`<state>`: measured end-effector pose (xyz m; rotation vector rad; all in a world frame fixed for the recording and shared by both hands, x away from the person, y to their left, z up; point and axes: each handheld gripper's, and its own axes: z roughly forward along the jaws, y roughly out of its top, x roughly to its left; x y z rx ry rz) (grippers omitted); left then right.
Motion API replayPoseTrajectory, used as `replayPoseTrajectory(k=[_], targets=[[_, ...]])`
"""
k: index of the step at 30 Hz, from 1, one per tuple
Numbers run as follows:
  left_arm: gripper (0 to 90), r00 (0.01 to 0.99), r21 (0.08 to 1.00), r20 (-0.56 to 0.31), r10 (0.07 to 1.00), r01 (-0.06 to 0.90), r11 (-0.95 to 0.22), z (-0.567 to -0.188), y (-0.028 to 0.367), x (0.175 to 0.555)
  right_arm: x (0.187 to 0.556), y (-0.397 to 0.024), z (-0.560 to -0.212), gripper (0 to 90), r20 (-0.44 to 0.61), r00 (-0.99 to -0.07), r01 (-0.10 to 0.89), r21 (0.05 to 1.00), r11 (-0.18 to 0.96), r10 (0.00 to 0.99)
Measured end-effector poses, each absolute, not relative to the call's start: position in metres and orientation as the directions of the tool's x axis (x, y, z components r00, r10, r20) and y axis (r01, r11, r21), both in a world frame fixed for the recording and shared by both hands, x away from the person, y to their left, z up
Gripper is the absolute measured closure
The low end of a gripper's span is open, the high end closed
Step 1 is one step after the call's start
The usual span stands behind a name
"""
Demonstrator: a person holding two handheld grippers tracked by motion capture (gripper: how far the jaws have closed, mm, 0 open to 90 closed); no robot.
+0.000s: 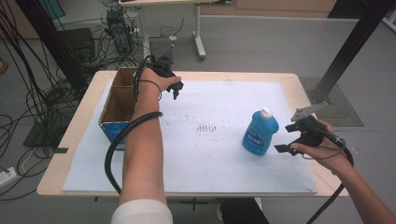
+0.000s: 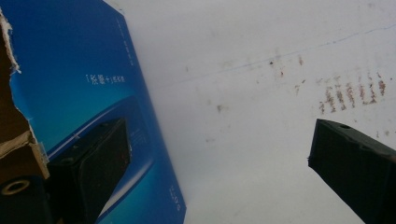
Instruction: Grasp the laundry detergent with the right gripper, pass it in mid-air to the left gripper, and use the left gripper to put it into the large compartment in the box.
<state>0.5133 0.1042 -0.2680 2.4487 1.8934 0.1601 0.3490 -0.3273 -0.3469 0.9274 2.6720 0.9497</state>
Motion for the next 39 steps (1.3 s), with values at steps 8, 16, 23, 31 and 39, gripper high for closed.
replayPoseTrajectory(k=[8,16,23,31,39], targets=[[6.1,0.249,0.097,0.061,0.967,0.962,-0.254,-0.267,0.105,0.512,0.349,-0.318,-0.362,3.8,0.064,-0.793,0.491,0.655,0.574,0.606],[6.1,0.244,0.094,0.057,0.968,0.964,-0.249,-0.27,0.107,0.511,0.35,-0.309,-0.368,3.6,0.059,-0.786,0.475,0.695,0.54,0.615],[6.0,0.246,0.094,0.054,0.968,0.964,-0.25,-0.271,0.108,0.51,0.349,-0.297,-0.377,3.5,0.044,-0.791,0.442,0.732,0.518,0.611],[6.1,0.245,0.099,0.056,0.968,0.963,-0.249,-0.269,0.109,0.509,0.348,-0.293,-0.383,2.9,0.038,-0.775,0.421,0.776,0.47,0.63],[6.1,0.246,0.096,0.056,0.968,0.963,-0.25,-0.27,0.108,0.508,0.348,-0.289,-0.389,2.8,0.036,-0.765,0.41,0.797,0.444,0.643]])
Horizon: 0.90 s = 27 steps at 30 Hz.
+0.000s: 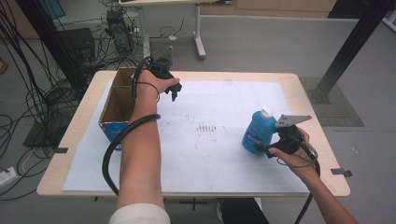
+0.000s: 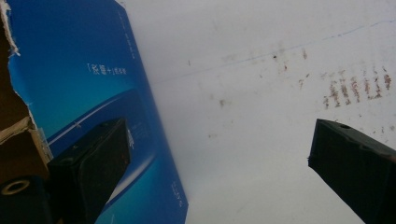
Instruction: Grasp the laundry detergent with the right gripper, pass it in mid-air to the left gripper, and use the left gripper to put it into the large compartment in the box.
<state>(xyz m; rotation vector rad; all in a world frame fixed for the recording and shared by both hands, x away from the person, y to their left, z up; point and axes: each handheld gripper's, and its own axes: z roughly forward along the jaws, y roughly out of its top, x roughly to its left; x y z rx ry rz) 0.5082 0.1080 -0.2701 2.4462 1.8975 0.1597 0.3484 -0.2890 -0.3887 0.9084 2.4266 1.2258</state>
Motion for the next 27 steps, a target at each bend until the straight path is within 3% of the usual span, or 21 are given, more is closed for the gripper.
replayPoseTrajectory(k=[27], targets=[[6.0,0.257,0.095,0.055,0.965,0.96,-0.261,-0.2707,0.1044,0.5112,0.3522,-0.2866,-0.393,2.4,0.039,-0.752,0.398,0.823,0.406,0.658]])
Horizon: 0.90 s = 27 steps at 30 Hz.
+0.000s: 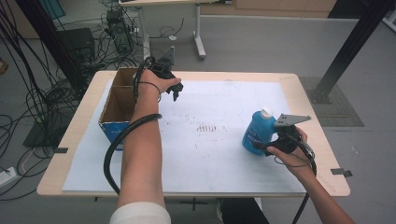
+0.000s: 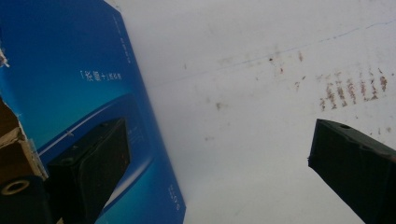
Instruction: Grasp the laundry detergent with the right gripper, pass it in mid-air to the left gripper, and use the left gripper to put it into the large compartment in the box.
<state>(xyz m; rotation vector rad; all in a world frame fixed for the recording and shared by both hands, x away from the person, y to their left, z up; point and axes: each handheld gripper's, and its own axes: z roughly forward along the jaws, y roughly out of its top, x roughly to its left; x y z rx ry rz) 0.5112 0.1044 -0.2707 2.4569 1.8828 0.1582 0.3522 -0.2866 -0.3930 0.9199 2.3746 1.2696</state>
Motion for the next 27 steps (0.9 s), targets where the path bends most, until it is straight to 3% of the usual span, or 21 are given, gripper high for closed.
replayPoseTrajectory(k=[27], targets=[[6.0,0.256,0.102,0.052,0.965,0.96,-0.26,-0.2688,0.1049,0.5111,0.3521,-0.2839,-0.3934,2.4,0.032,-0.75,0.388,0.831,0.4,0.66]])
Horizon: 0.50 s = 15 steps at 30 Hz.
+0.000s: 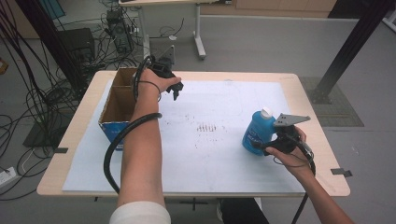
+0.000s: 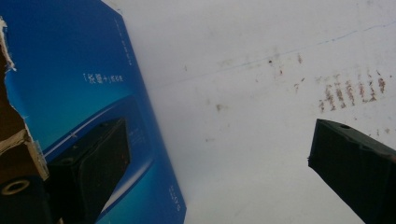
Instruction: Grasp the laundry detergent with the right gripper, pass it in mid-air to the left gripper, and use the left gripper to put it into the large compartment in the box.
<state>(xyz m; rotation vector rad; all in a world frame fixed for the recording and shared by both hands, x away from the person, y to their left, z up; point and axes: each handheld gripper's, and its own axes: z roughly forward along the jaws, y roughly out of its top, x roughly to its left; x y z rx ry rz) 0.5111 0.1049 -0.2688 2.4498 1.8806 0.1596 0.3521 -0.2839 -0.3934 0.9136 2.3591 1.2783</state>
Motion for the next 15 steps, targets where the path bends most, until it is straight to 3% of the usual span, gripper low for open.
replayPoseTrajectory(k=[15], targets=[[6.1,0.255,0.106,0.056,0.965,0.96,-0.26,-0.2671,0.1059,0.5103,0.3523,-0.2818,-0.3934,2.3,0.028,-0.752,0.381,0.834,0.4,0.658]])
